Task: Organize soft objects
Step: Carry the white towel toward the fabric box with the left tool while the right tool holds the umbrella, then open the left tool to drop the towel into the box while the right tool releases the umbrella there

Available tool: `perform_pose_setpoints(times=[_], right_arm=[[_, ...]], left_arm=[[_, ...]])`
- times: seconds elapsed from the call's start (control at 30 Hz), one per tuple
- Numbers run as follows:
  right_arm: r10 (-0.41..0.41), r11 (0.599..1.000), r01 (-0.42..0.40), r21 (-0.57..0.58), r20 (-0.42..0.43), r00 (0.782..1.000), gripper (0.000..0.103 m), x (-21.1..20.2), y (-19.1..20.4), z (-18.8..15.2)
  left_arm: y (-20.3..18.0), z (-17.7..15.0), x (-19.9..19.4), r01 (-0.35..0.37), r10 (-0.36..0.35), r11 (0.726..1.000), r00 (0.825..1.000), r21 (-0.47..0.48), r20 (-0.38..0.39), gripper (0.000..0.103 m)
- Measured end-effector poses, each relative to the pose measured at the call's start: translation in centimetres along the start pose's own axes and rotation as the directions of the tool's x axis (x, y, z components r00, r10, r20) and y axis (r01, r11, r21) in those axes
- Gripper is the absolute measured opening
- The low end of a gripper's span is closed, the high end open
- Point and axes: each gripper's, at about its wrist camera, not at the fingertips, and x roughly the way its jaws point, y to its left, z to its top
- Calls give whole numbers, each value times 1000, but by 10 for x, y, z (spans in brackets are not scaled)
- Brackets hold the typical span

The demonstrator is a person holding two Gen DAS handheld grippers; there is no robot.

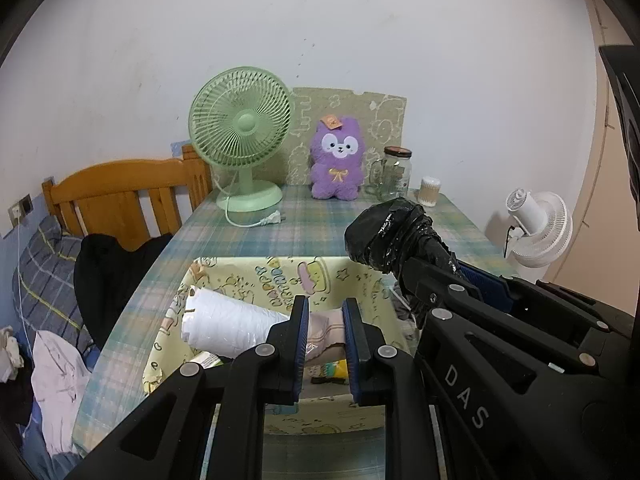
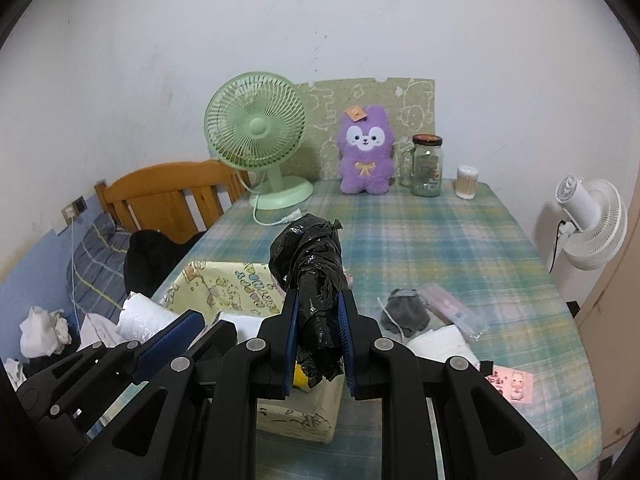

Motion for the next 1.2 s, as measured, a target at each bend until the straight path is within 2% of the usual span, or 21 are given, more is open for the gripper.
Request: perform_pose_setpoints(times=[0.3,0.5,0.57,0.7,0.77,0.87,1.07,1.13,1.17,1.2], right_arm=[[-5,1000,5,-22,-17,1000,22,20,10,-3],[8,1000,-9,-19,-45,999,22,38,15,-9],[7,1000,-8,-23,-47,999,22,42,17,-10],[25,999,-27,-37,-53,998,22,50,23,-10],[36,998,-38,-43,-57,998,22,53,26,-10],[52,997,-56,-49,-64,997,22,56,29,-10],[70,996,-75,-53,-96,993,22,68,30,-12],[66,996,-72,-59,-110,992,28,72,31,-13],[65,995,-73,-63,-117,991,38,74,32,-14],[66,995,-74,-64,-118,991,54,74,32,-14]], left_arm=[[13,-6,15,16,-16,1000,1000,6,-26,16],[21,-10,30,26,-25,999,998,23,-58,20],[25,-11,34,35,-35,999,997,3,-72,31],[35,-14,42,33,-35,999,996,-25,-87,41],[39,-14,44,23,-25,999,996,-26,-91,55],[42,-14,47,13,-16,999,995,-32,-100,71],[46,-18,52,12,-16,999,992,-36,-122,78],[46,-19,53,8,-12,999,992,-32,-126,80],[46,-20,53,7,-11,999,992,-31,-127,81],[46,-20,54,6,-10,999,992,-31,-129,81]])
